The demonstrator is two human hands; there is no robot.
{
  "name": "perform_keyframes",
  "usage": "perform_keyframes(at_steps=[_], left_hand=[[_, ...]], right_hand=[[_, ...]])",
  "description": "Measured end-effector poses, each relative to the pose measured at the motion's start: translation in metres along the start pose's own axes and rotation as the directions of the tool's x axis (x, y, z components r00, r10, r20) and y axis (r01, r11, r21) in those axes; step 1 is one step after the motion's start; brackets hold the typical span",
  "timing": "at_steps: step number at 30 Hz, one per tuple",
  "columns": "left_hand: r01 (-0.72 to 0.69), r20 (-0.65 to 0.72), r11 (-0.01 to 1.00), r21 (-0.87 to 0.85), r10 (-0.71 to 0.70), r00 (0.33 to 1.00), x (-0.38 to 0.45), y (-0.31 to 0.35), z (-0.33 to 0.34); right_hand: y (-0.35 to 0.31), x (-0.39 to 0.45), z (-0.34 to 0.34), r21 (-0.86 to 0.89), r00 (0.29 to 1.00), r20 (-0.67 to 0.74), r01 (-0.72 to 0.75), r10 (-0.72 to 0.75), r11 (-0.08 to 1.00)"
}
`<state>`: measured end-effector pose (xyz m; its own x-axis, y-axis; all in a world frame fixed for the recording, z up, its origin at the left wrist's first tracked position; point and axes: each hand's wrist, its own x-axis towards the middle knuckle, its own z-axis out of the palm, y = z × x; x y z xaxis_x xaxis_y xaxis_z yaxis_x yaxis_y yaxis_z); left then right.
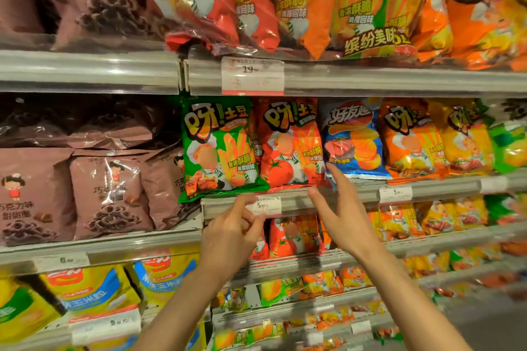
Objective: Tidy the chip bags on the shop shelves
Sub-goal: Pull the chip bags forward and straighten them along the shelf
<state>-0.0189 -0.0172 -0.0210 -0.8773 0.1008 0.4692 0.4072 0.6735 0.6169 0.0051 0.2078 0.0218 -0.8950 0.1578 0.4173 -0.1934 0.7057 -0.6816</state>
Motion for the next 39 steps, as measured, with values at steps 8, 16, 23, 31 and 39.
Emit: perform_keyframes(at_steps=[8,16,23,31,39], left_hand=[[-0.064,0.060,0.978,-0.198,0.077,0.995,-0.044,0.002,0.025],[0.038,0.019,0.975,-0.220,-0.035,0.999,-0.063,0.048,0.078],[0.114,0.016,0.970,-0.214,-0.114,0.993,-0.053,0.137,0.157],[-0.122,-0.089,0.992,-0.037,0.119,0.989,-0.009,0.204,0.208],[-0.348,0.006,0.873,0.342,0.368,0.930,0.042,0.194,0.209]], right_hand=[[0.044,-0.091,-0.004,-0.066,0.982,0.074,-0.169,0.174,0.983],[0.115,-0.110,-0.045,0.006,0.955,0.035,-0.295,0.295,0.955],[0.197,-0.073,-0.130,0.005,0.968,0.043,-0.246,0.246,0.969],[0.261,-0.014,-0.196,-0.056,0.987,0.002,-0.163,0.163,0.985],[0.265,0.035,-0.195,-0.275,0.981,-0.001,0.188,-0.196,0.943]])
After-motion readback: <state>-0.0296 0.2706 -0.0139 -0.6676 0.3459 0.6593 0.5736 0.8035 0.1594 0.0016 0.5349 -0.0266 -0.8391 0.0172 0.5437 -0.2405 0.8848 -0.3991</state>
